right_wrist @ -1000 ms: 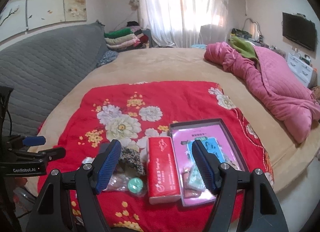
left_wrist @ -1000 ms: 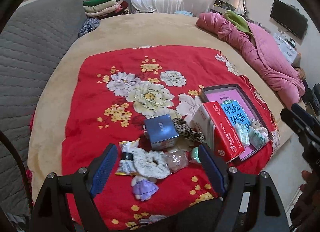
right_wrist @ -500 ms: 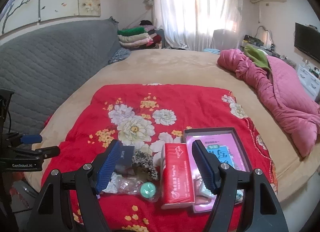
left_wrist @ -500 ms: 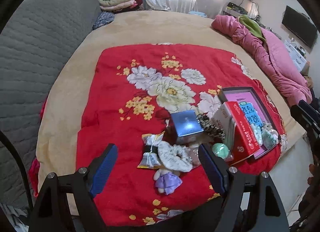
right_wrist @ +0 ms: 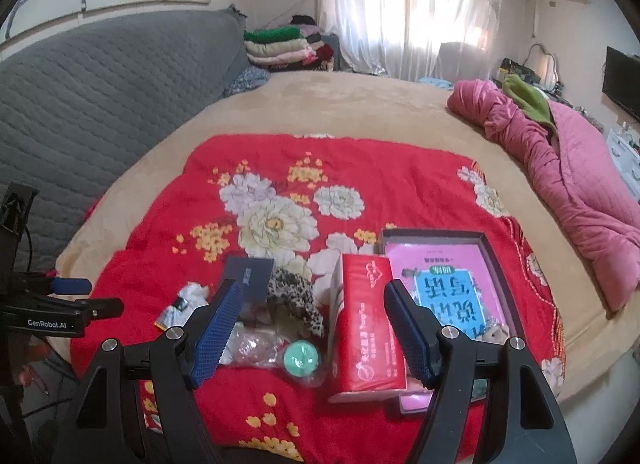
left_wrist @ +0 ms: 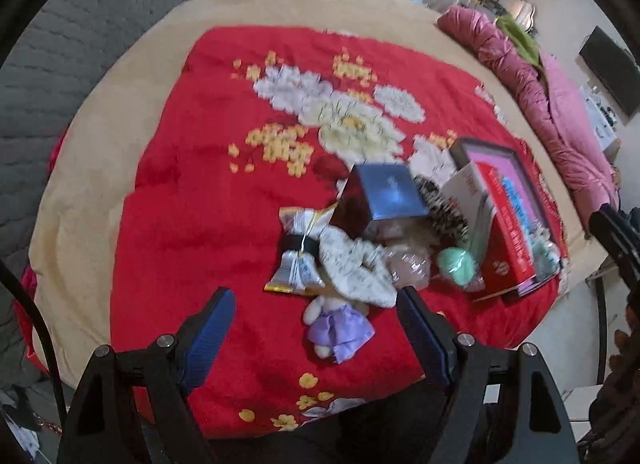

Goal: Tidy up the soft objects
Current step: 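Lower the left tool toward the white teddy bear while the right tool approaches the leopard scrunchie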

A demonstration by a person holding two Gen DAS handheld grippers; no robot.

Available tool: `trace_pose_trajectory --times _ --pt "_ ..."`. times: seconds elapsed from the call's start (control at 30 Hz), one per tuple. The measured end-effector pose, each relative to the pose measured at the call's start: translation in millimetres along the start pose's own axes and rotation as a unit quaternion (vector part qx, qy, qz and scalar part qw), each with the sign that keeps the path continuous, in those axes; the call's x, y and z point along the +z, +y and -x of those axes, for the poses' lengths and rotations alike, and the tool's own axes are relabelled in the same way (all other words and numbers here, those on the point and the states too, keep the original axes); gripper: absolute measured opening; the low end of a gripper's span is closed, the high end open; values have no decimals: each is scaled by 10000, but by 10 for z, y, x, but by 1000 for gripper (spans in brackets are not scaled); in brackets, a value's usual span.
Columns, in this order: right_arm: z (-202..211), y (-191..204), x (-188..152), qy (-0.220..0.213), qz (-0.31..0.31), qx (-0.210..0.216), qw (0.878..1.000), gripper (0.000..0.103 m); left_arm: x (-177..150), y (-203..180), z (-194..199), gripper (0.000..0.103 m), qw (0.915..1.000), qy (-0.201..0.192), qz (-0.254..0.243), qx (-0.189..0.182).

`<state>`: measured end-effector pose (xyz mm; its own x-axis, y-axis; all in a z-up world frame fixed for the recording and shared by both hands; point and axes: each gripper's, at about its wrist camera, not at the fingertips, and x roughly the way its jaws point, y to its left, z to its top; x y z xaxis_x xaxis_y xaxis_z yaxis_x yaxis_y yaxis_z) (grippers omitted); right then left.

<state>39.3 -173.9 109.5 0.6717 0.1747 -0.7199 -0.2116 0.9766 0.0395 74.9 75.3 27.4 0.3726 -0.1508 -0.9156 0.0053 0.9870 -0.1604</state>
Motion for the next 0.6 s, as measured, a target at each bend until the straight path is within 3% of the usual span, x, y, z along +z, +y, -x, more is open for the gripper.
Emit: trace_pose_trajectory --times 0.27,0.6 --pt "-352 -6 -227 537 176 -121 9983 75 -192 -92 -386 82 9988 430 -193 107" --pt "-680 162 -293 769 749 -127 9941 75 -291 -89 -730 82 9967 798 -156 27"
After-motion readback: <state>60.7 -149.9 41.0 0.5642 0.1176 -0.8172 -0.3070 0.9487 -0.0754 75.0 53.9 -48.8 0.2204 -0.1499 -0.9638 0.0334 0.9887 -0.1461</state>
